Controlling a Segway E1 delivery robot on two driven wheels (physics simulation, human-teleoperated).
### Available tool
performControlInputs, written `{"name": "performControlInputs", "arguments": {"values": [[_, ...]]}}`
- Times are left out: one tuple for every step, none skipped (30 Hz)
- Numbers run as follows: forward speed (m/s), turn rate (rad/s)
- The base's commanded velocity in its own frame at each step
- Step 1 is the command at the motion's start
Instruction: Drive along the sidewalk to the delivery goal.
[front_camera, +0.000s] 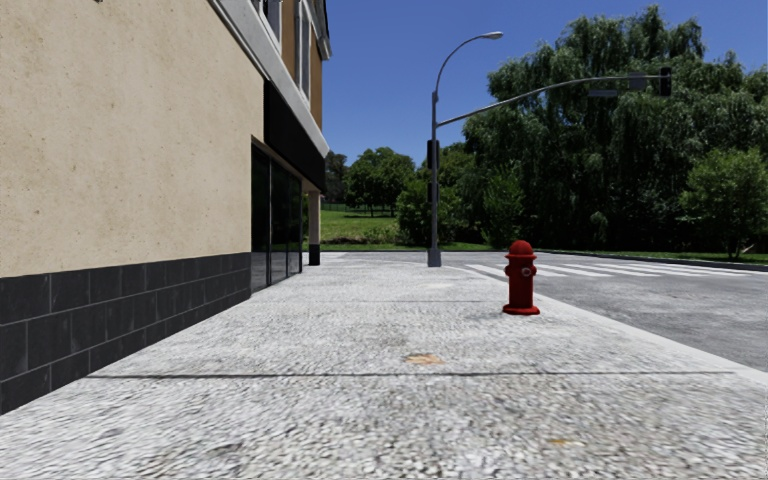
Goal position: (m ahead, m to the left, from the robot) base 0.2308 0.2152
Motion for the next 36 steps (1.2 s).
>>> {"name": "performControlInputs", "arguments": {"values": [[1.28,0.13],[1.27,0.13],[1.27,0.13],[1.27,0.13],[1.27,0.13],[1.23,0.14],[1.15,0.14],[0.98,0.1],[0.98,0.1],[0.23,0.0],[0.0,0.0],[0.0,0.0],[0.0,0.0],[0.0,0.0],[0.0,0.0],[0.0,0.0],[0.0,0.0],[0.0,0.0],[0.0,0.0],[0.0,0.0],[0.0,0.0],[0.0,0.0],[0.0,0.0],[0.0,0.0],[0.0,0.0],[0.0,0.0],[0.0,0.0],[0.0,0.0],[0.0,0.0],[0.0,0.0],[0.0,0.0],[0.0,0.0],[0.0,0.0],[0.0,0.0],[0.0,0.0],[0.0,0.0]]}}
